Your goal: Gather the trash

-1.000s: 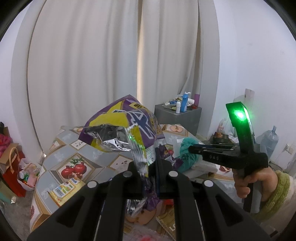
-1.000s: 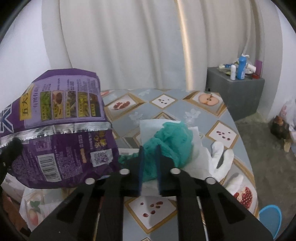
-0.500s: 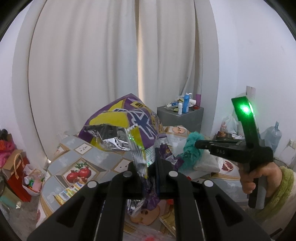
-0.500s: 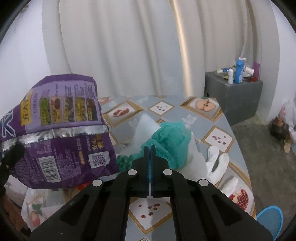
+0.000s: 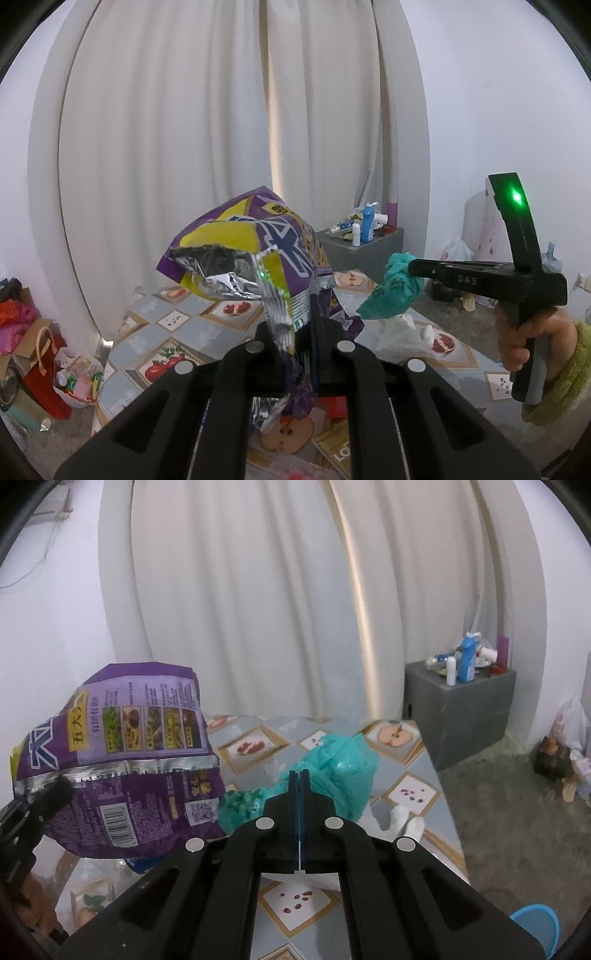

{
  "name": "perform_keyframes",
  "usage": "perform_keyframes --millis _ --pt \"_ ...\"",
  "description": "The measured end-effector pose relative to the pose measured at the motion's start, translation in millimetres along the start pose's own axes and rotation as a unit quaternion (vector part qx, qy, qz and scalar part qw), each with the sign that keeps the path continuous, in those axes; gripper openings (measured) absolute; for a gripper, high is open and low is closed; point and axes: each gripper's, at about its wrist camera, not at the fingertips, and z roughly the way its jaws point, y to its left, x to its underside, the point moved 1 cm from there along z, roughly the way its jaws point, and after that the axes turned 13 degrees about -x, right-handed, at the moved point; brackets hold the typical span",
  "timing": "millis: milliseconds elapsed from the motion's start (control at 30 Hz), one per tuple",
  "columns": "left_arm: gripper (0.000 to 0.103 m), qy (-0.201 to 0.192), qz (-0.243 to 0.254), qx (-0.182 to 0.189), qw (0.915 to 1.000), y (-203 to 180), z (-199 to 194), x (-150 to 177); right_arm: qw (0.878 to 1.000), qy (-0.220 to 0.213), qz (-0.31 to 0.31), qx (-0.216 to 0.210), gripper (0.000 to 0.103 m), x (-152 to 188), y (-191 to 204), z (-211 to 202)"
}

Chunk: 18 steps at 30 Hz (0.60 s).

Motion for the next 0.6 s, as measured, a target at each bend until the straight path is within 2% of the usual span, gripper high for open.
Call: perform_keyframes --millis 300,467,600 --pt "0.007 -0.034 0.023 0.015 0.9991 -23.6 -33.4 -21.0 0.999 -0.044 0.002 0.004 0.000 -0.3 -4.1 -63.5" --pt "0.007 -0.047 0.043 0.046 0.9969 -56.4 -44.3 -28.9 0.997 -0.070 0.008 0.030 0.000 6.6 -19.4 -116.4" --pt "0.007 -0.048 0.063 0.095 0.9923 -99.3 -45.9 -32.8 0.994 -0.083 0.025 0.068 0.000 20.9 -41.6 -157.8"
